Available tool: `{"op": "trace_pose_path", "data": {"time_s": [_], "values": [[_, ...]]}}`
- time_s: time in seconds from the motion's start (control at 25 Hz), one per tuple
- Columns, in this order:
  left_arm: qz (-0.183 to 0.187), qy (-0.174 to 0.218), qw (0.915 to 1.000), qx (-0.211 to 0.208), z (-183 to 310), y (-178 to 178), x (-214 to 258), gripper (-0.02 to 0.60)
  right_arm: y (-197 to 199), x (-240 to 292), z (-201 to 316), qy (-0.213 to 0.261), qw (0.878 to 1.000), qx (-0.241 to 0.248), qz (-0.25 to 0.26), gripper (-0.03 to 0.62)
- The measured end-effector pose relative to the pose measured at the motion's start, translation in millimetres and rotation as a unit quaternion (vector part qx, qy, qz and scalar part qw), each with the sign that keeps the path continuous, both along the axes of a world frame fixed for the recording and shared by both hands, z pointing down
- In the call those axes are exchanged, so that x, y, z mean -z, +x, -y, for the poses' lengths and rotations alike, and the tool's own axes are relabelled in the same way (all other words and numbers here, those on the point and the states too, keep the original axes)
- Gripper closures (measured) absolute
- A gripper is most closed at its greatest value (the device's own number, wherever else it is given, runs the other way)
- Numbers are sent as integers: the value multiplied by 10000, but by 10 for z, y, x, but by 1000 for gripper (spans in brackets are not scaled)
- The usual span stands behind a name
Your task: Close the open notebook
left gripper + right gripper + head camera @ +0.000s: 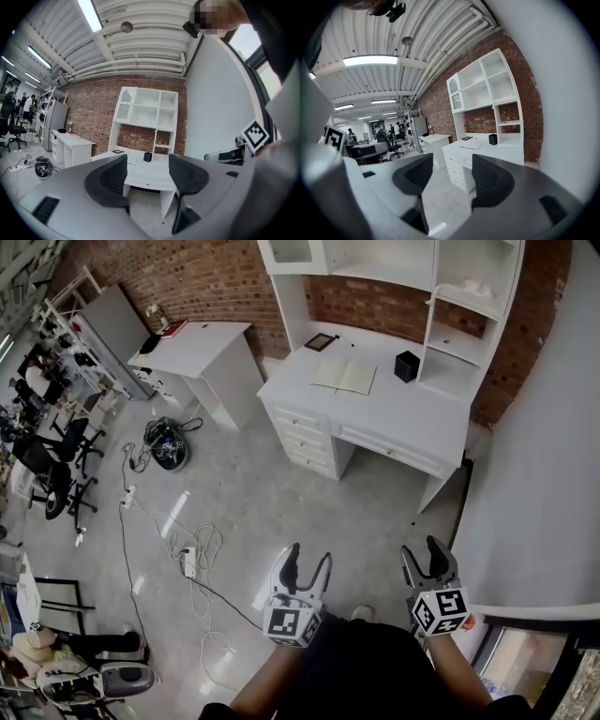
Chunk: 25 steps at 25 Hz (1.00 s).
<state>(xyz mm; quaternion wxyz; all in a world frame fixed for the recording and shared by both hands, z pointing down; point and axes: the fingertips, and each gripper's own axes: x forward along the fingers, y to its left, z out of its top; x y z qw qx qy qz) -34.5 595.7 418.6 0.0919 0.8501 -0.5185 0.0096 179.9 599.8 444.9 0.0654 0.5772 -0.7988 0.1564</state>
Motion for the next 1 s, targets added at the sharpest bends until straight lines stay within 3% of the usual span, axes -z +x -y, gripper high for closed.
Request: {"op": "trace_pose_path", "data": {"time_s": [0.24,0.48,1.0], "values": [[-10,-140,9997,205,-53,-33,-120,327,-13,-121,-7,-115,9996,245,21,349],[61,-256,9996,49,76,7,-207,327,-80,-236,165,-295,9988,362,176,345],[-347,-222,9990,-169,1390,-253,-119,327,-470,-323,1239,-467,9986,249,-17,345]]}}
